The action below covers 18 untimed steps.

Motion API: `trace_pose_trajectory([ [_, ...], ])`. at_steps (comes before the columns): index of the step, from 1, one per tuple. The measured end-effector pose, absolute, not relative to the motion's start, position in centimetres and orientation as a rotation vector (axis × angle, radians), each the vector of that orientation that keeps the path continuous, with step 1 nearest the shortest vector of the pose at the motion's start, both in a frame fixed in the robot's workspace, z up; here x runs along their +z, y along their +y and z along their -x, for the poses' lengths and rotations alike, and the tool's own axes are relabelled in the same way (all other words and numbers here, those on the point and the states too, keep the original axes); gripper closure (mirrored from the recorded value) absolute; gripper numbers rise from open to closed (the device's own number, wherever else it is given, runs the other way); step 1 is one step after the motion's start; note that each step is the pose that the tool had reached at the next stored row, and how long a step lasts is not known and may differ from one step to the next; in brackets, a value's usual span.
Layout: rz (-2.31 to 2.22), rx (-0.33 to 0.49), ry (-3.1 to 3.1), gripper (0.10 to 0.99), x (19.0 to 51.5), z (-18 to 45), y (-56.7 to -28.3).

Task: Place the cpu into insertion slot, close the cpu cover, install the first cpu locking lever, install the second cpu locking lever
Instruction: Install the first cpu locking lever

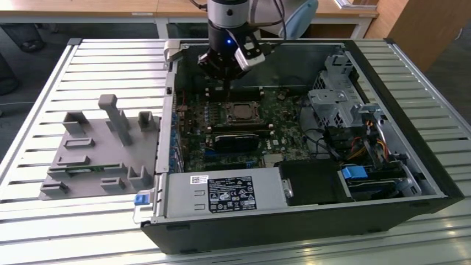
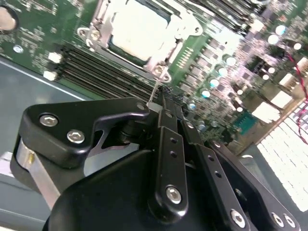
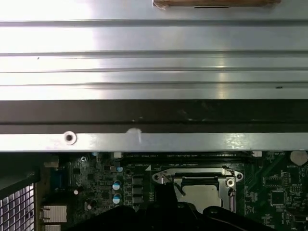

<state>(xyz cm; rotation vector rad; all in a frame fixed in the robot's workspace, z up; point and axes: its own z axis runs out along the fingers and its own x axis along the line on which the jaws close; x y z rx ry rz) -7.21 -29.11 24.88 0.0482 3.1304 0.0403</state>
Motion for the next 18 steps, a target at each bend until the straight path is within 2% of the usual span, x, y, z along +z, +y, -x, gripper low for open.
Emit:
trace_pose_trajectory([
  [18, -0.050, 0.081, 3.130, 0.980, 24.19, 6.20, -29.15],
])
